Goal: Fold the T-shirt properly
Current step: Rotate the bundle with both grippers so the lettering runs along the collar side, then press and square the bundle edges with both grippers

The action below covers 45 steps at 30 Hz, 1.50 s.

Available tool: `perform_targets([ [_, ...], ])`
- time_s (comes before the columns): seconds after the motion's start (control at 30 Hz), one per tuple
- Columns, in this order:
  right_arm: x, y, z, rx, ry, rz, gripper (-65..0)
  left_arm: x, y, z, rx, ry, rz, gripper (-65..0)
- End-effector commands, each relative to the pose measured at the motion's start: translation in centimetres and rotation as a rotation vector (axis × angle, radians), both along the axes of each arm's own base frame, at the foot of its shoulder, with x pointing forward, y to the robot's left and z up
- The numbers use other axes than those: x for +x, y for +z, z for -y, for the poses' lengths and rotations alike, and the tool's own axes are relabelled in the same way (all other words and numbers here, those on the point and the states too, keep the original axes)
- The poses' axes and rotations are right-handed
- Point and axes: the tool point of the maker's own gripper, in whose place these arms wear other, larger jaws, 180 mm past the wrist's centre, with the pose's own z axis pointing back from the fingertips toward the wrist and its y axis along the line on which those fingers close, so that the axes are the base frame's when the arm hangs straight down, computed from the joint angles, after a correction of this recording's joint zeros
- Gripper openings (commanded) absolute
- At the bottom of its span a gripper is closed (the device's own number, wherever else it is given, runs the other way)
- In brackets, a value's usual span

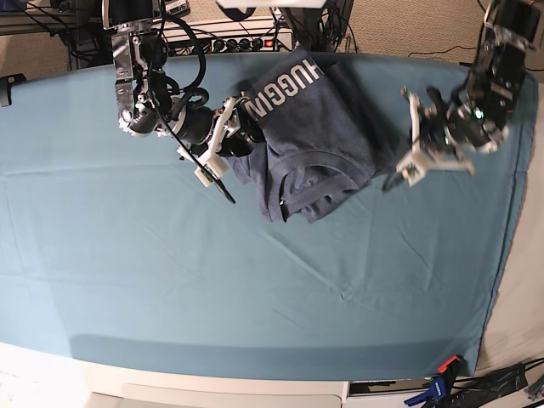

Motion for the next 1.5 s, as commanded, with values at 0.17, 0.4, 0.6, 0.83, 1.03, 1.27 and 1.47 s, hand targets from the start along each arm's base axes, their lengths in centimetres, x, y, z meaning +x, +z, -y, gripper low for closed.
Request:
perform_targets([
  [0.17,-1.3,-1.6,0.9,-0.093,0.041,-0.056,-39.0,-3.2,-1.2,2.8,-0.107,0.005,-0.060,-65.0],
  [0.4,-1.1,-1.5,0.9,-0.094,0.040,-0.052,-39.0,-3.3,-0.8,9.0,-0.307,0.019,-0.041,-65.0],
  [0.6,-1.2,-1.6,1.0,-0.099,0.043,-0.058,-39.0,-2.2,0.1,11.3,-0.372,0.008,-0.010,-65.0],
  [0.83,-2.1,-2.2,1.3,-0.133,0.059,-0.098,-39.0,1.1,2.2,11.7,-0.394,-0.003,0.093,-65.0],
  [1.03,-3.6,-2.2,0.8,-0.106,0.078,-0.140,-39.0,3.7,4.0,11.9,-0.409,-0.012,0.169,-65.0],
  [1.27,-5.8,-0.6,-0.2,-0.095,0.122,-0.100,-39.0,4.9,5.1,13.5,-0.458,0.001,0.210,-65.0],
  [1.47,-6.9,1.1,-0.9,-0.092,0.142,-0.056,-39.0,5.0,5.7,15.2,-0.513,0.011,0.215,-65.0],
])
